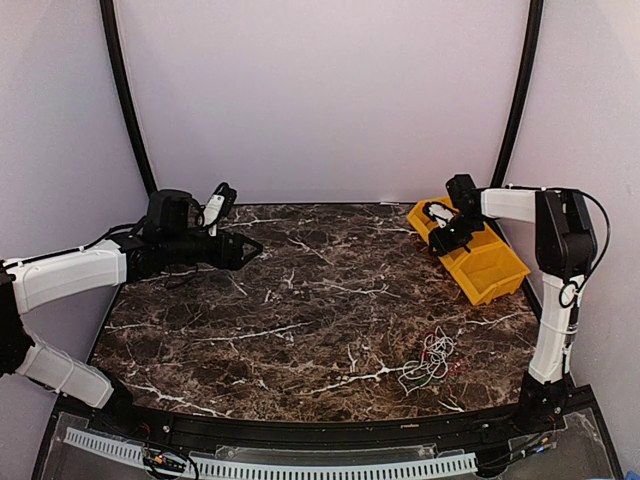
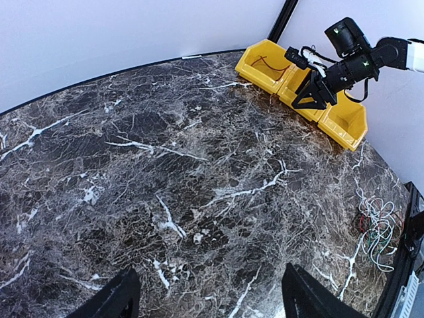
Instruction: Untangle the cables
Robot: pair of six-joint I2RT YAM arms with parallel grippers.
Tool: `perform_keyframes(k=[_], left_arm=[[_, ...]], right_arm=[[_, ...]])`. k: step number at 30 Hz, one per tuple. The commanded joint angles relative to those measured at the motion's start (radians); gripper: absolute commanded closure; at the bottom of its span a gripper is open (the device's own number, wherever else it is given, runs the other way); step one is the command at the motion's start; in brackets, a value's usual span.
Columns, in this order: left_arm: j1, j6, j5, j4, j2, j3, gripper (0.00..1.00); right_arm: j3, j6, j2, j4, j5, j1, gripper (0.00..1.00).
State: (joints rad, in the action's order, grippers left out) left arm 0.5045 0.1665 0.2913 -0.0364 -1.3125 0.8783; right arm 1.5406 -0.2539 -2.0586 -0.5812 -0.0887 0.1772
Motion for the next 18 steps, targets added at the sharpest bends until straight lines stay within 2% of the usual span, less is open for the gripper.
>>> perform_keyframes(k=[1, 4, 6, 9, 18], left_arm=[[0.006, -0.015, 0.011, -0.01, 0.026, 0.021, 0.23], [0.006, -0.016, 0.012, -0.01, 0.023, 0.021, 0.23], [0.006, -0.016, 0.016, -0.009, 0.025, 0.022, 0.23], [0.006, -0.017, 0.017, -0.011, 0.027, 0.019, 0.23], [0.006, -0.018, 0.03, -0.007, 0.02, 0.022, 0.23]], right_arm=[[0.011, -0.018, 0.006, -0.004, 0.015, 0.007, 0.57], [0.014, -0.039, -0.013, -0.018, -0.009, 0.007, 0.77], [0.014, -0.052, -0.021, -0.03, -0.021, 0.013, 0.84], [-0.003, -0.086, -0.005, -0.023, -0.023, 0.04, 0.87], [-0.054, -0.225, 0.062, -0.033, -0.041, 0.201, 0.87]])
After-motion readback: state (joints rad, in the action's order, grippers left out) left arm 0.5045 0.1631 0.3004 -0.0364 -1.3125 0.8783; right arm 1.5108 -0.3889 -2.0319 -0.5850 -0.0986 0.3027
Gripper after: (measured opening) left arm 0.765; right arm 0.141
